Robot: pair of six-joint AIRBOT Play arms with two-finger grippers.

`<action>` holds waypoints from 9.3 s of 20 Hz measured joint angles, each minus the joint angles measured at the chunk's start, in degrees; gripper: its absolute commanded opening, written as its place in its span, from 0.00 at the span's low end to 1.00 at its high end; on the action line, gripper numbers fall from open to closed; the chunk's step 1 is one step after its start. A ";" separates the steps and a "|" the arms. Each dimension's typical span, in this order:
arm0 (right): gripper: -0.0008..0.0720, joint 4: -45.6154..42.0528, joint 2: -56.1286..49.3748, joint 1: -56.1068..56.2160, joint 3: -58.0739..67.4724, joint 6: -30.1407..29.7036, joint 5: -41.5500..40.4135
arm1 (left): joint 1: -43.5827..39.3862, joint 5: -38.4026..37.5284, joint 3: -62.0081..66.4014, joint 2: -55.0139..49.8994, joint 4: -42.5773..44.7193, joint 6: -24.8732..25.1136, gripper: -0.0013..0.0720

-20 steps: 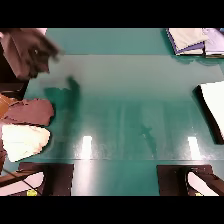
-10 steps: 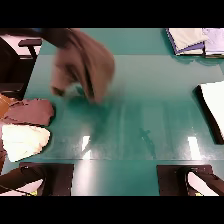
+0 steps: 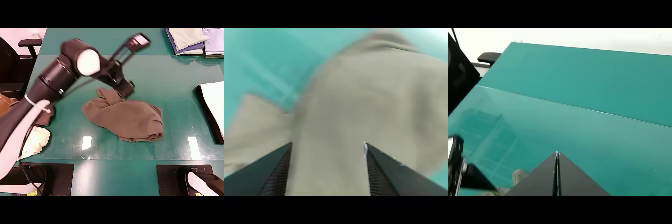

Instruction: Fold the shirts.

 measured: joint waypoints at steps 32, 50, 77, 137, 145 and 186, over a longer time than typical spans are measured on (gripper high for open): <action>0.04 -0.09 0.00 -0.52 -13.20 0.07 2.05 | 31.65 3.74 -33.29 -2.58 -26.75 4.44 0.05; 0.55 4.74 -16.61 0.33 -59.25 -1.40 -12.07 | 31.95 3.65 -17.81 2.51 -19.89 3.93 0.05; 0.03 0.31 16.70 -13.18 -1.92 -1.92 1.70 | 31.95 9.05 15.43 37.99 -13.03 0.07 0.05; 0.86 -21.79 2.84 -18.97 -55.08 4.22 14.10 | 39.32 9.20 -61.13 22.69 -25.38 2.34 0.05; 0.63 -20.17 4.33 -35.23 -74.71 1.81 8.13 | 39.28 9.62 -60.00 23.50 -25.75 2.60 0.05; 0.04 -21.24 -3.23 -10.12 -3.87 8.50 18.40 | 39.23 -2.56 -9.81 27.21 -13.75 -11.02 0.05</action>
